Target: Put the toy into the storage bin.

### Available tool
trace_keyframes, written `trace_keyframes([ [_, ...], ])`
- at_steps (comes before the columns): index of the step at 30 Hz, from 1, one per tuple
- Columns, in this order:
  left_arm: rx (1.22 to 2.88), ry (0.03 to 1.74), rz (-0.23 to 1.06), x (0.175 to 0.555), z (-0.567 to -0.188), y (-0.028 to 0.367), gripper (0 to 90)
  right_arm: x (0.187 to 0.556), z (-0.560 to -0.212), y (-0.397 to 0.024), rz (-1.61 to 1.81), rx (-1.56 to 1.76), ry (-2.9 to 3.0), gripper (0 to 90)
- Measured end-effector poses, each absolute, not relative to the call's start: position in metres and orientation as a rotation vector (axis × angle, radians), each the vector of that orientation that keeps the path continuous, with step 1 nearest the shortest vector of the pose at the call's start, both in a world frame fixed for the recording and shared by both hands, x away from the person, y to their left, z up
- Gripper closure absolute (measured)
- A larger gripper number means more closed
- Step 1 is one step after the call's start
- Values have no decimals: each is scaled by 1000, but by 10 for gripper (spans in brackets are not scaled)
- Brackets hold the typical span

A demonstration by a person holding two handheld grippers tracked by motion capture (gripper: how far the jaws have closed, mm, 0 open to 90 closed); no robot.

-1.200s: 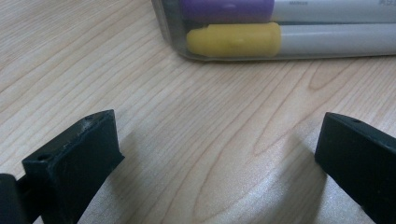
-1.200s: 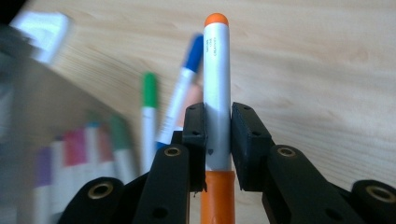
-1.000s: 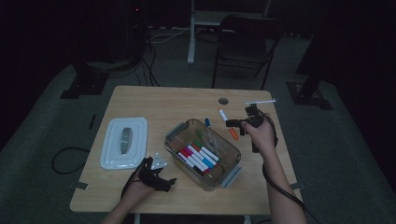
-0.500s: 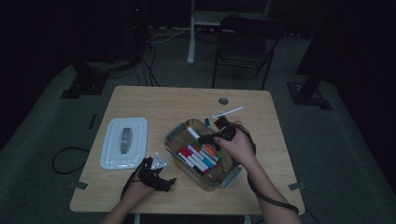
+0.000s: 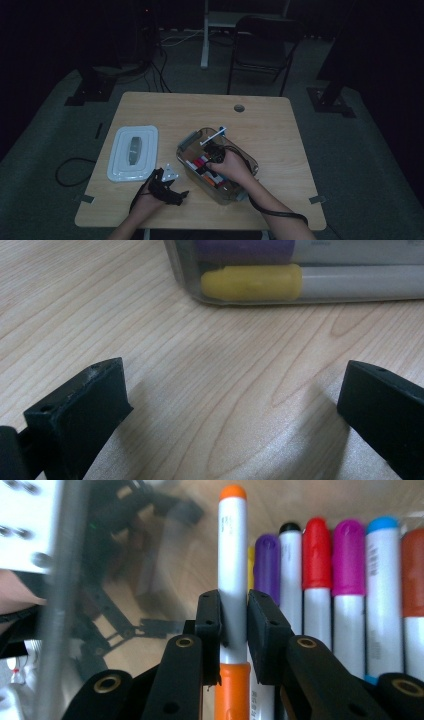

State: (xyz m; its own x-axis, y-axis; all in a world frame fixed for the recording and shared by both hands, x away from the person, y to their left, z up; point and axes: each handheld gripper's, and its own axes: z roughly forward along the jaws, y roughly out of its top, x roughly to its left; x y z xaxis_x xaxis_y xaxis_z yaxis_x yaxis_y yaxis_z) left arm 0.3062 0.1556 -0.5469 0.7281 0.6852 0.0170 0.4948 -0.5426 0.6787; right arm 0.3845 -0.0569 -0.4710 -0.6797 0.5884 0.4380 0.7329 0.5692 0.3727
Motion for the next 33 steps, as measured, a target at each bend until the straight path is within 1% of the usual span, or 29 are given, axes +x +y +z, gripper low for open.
trace_keyframes([
  [3,2261,888,369,306,-547,156,5,384,-472,-55,-766,-1088,-2572,754],
  [5,2261,887,369,306,-547,156,5,385,-472,-56,-777,-1063,-2553,691],
  [7,2261,887,369,306,-547,156,5,384,-469,-59,-784,-1048,-2563,690],
  [9,2261,887,370,306,-547,156,5,385,-462,-64,-869,-1061,-2560,688],
  [12,2262,887,369,306,-547,156,5,387,-439,-84,-1040,-1056,-2539,618],
  [14,2261,887,370,306,-547,156,5,388,-435,-88,-1061,-1056,-2544,605],
  [15,2261,887,370,306,-547,156,5,390,-421,-104,-1169,-1068,-2563,573],
  [16,2261,888,370,306,-547,156,5,393,-414,-113,-1210,-1087,-2570,570],
  [17,2261,887,370,306,-547,156,5,395,-408,-122,-1245,-1107,-2574,545],
  [18,2261,888,370,306,-547,156,5,398,-404,-132,-1290,-1133,-2569,522],
  [21,2260,888,371,306,-547,156,5,410,-398,-160,-1387,-1244,-2563,498],
  [24,2260,887,371,306,-547,156,5,424,-405,-186,-1390,-1394,-2545,498],
  [27,2264,886,371,306,-547,156,5,437,-427,-205,-1329,-1522,-2530,506],
  [30,2263,886,371,306,-547,156,5,448,-458,-212,-1264,-1600,-2502,515],
  [33,2264,886,371,306,-547,156,5,455,-487,-208,-1184,-1612,-2485,515],
])
